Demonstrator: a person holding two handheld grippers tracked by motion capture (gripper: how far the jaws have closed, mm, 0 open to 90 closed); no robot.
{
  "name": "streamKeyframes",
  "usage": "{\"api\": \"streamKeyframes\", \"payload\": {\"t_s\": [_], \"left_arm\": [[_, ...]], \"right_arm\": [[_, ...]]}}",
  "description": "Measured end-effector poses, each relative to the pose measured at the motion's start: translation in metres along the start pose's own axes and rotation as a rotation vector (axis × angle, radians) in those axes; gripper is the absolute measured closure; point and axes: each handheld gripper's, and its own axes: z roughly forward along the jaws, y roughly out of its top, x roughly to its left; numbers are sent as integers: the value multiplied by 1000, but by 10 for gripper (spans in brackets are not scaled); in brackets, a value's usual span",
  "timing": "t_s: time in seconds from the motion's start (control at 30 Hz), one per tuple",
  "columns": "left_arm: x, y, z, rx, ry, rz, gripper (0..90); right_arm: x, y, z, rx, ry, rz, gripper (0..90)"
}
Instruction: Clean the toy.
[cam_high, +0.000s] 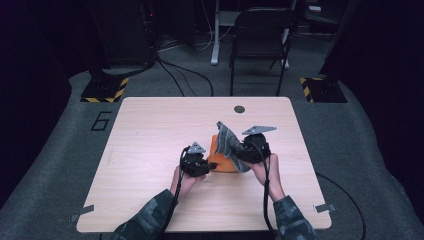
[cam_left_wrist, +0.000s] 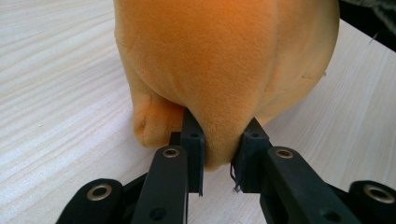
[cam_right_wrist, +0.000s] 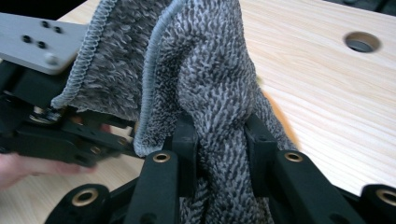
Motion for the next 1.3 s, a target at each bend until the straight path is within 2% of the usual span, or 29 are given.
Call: {"api": "streamKeyframes", "payload": {"t_s": [0.07, 0.1, 0.17, 0.2, 0.23, 0.27, 0.3, 0.33, 0.43, 0.47, 0.63, 0.77, 0.83, 0.87, 0.97, 1.1, 1.13, 1.17, 1.3], "left_arm": [[-5, 0, 1, -5, 8, -6, 767], [-5, 0, 1, 4, 10, 9, 767], [-6, -1, 3, 1, 9, -7, 767], [-7, -1, 4, 2, 14, 3, 767], [-7, -1, 4, 2, 14, 3, 767], [-7, -1, 5, 12, 20, 48, 767], [-7, -1, 5, 12, 20, 48, 767], [-8, -1, 5, 11, 25, 51, 767], [-8, -1, 5, 8, 24, 56, 767], [-8, -1, 5, 5, 20, 46, 767], [-7, -1, 6, -4, 14, 50, 767], [-7, 0, 6, -10, 11, 53, 766], [-6, 0, 6, -10, 4, 49, 765], [-6, -1, 6, -9, -2, 43, 765], [-6, -1, 6, -13, -5, 46, 765], [-5, -1, 5, -14, -9, 50, 766], [-4, -1, 5, -17, -8, 56, 766], [-5, -1, 5, -19, -12, 52, 765], [-6, 0, 5, -26, -12, 59, 763]], "right_arm": [[8, -1, 6, 1, 9, -28, 705], [11, -2, 11, 14, -7, -47, 705], [12, -5, 18, 28, -30, -52, 709], [13, -6, 20, 37, -60, -72, 712], [13, -6, 20, 37, -60, -72, 712], [12, -7, 22, 56, -87, -104, 717], [12, -7, 22, 56, -87, -104, 717], [10, -8, 22, 67, -108, -109, 719], [3, -10, 21, 75, -108, -107, 721], [3, -10, 21, 75, -108, -107, 721], [-11, -14, 18, 100, -129, -86, 722], [-24, -19, 18, 117, -129, -54, 722], [-30, -21, 19, 128, -142, -39, 722], [-37, -24, 20, 145, -154, -27, 722], [-43, -28, 22, 158, -163, -5, 723], [-61, -43, 35, 240, -238, 11, 723], [-66, -48, 40, 268, -230, 43, 722], [-78, -59, 50, 297, -193, 76, 721], [-83, -60, 50, 299, -191, 88, 722]]}}
